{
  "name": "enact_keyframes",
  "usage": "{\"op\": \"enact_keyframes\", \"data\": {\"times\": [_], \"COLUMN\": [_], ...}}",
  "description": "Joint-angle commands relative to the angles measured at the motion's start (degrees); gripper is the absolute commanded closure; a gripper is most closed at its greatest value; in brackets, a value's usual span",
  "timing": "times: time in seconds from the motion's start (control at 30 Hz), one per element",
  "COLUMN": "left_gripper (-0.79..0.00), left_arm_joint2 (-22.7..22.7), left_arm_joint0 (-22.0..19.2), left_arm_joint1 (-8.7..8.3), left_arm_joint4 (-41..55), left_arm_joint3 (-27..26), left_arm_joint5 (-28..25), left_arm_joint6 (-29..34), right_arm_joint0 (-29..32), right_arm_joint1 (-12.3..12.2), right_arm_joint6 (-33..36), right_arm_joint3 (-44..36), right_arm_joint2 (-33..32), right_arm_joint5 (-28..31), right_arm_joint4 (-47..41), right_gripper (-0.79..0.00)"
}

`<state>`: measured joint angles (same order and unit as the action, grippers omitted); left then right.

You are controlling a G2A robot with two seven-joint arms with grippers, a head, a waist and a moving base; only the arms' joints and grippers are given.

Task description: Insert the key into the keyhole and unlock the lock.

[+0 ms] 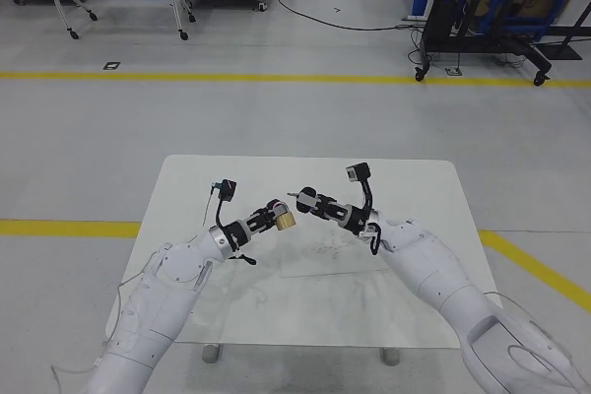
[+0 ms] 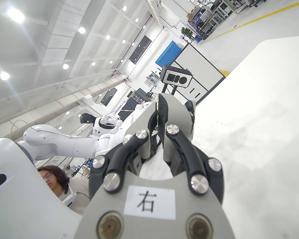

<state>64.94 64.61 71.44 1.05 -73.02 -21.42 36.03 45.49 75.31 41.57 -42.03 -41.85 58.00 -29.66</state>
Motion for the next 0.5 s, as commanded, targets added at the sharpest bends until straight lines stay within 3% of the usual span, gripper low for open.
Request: {"op": "enact_keyframes", "data": {"times": [0.0,0.37,0.4,0.43,0.47], "left_gripper": [0.0,0.0,-0.345,0.0,0.0], "left_arm_joint2": [0.0,0.0,0.0,0.0,0.0], "left_arm_joint0": [0.0,0.0,0.0,0.0,0.0], "left_arm_joint1": [0.0,0.0,0.0,0.0,0.0], "left_arm_joint4": [0.0,0.0,0.0,0.0,0.0], "left_arm_joint3": [0.0,0.0,0.0,0.0,0.0], "left_arm_joint5": [0.0,0.0,0.0,0.0,0.0], "left_arm_joint6": [0.0,0.0,0.0,0.0,0.0], "right_arm_joint0": [0.0,0.0,0.0,0.0,0.0], "right_arm_joint1": [0.0,0.0,0.0,0.0,0.0], "right_arm_joint6": [0.0,0.0,0.0,0.0,0.0], "right_arm_joint3": [0.0,0.0,0.0,0.0,0.0], "right_arm_joint2": [0.0,0.0,0.0,0.0,0.0], "right_arm_joint5": [0.0,0.0,0.0,0.0,0.0], "right_arm_joint4": [0.0,0.0,0.0,0.0,0.0], "right_gripper": [0.0,0.0,0.0,0.0,0.0]}}
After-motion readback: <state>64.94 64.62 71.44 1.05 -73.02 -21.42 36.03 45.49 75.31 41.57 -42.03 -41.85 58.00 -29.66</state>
